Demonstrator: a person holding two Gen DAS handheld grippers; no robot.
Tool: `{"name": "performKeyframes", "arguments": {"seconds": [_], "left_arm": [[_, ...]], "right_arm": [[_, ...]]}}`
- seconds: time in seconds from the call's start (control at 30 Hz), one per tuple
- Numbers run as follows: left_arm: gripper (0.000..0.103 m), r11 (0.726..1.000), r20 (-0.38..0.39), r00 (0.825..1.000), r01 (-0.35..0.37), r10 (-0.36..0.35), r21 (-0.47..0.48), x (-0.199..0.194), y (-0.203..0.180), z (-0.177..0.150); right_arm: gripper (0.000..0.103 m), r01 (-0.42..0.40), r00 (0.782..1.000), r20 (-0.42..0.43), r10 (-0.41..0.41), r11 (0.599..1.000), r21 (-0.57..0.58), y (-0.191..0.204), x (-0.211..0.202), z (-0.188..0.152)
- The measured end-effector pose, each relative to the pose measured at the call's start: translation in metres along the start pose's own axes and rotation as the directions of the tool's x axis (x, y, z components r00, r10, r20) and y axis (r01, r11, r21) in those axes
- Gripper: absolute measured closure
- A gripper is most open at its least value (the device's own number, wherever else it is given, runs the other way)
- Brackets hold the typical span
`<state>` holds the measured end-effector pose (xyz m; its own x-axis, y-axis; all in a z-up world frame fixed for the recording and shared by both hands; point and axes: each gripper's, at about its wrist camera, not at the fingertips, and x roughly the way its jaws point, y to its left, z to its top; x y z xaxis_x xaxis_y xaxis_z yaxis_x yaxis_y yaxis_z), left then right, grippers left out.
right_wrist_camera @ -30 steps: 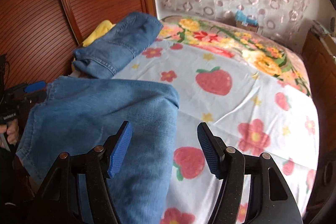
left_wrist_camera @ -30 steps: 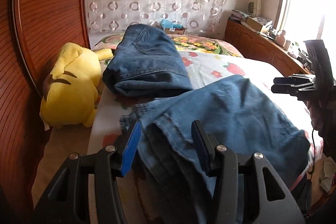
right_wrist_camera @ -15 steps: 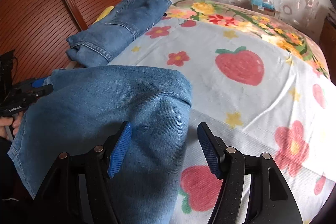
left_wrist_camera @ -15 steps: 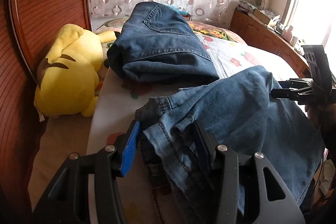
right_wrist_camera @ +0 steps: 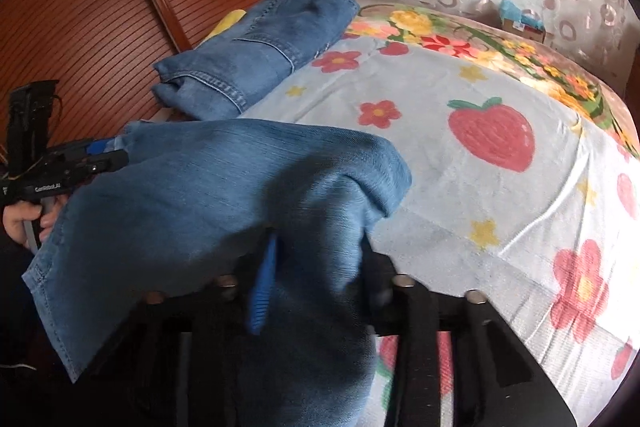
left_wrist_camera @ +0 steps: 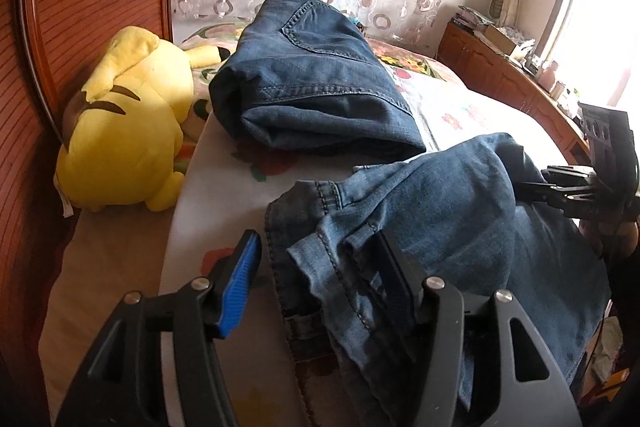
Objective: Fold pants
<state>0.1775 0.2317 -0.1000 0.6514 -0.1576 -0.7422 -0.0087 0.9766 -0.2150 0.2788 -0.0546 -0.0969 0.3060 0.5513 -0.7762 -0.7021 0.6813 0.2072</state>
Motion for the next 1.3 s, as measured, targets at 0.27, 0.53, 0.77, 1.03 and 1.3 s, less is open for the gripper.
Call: {"name": "performKeyframes", "arguments": {"seconds": [0.27, 0.53, 0.77, 1.03, 1.3], "left_arm": [[0.073, 0.999, 0.014, 0.999, 0.038, -0.038, 0.022, -0.002, -0.013, -0.003], [0.091, 0.992, 0.083, 0.996, 0.006, -0.016, 0.129, -0.038, -0.046, 0.0], [0.091, 0.983, 0.204, 0.977, 0.021, -0.058, 0.182, -0.089, -0.076, 0.024], [0.091, 0.963, 0.282, 0.947, 0.079, -0.152, 0.256, -0.114, -0.124, 0.055], [0.091, 0.938, 0.227, 0.953, 0.117, -0.198, 0.327, -0.064, -0.18, 0.093]], "right_arm": [[0.096, -0.026, 0.998, 0.05, 0.027, 0.999, -0.025, 0.011, -0.013, -0.004], [0.097, -0.048, 0.978, 0.198, 0.06, 0.997, -0.065, 0.034, -0.066, -0.001], [0.098, -0.022, 0.951, 0.303, 0.059, 0.992, -0.123, 0.055, -0.13, 0.003], [0.098, 0.07, 0.918, 0.397, -0.012, 0.989, -0.133, 0.059, -0.203, -0.005], [0.098, 0.209, 0.905, 0.374, -0.203, 0.978, 0.024, -0.003, -0.229, -0.015]]}}
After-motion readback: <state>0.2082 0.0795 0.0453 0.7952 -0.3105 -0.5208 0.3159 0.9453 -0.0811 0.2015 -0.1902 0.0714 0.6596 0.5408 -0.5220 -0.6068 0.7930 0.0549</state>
